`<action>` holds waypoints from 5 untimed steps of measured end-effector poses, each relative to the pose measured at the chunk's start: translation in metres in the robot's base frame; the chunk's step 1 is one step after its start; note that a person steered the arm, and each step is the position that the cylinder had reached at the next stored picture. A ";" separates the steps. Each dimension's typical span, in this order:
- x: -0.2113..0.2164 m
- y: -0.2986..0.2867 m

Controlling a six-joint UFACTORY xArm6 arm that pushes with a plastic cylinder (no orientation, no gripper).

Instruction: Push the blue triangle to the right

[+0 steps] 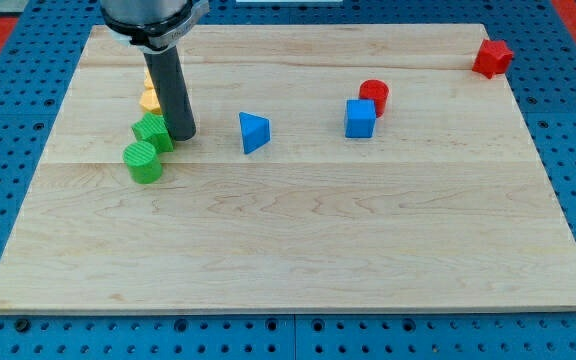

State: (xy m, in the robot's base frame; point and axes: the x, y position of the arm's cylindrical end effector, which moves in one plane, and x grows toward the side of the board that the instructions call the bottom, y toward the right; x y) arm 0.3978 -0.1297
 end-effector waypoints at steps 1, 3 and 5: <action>0.000 -0.005; 0.000 0.033; -0.011 0.108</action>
State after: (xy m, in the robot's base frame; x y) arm 0.3872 -0.0216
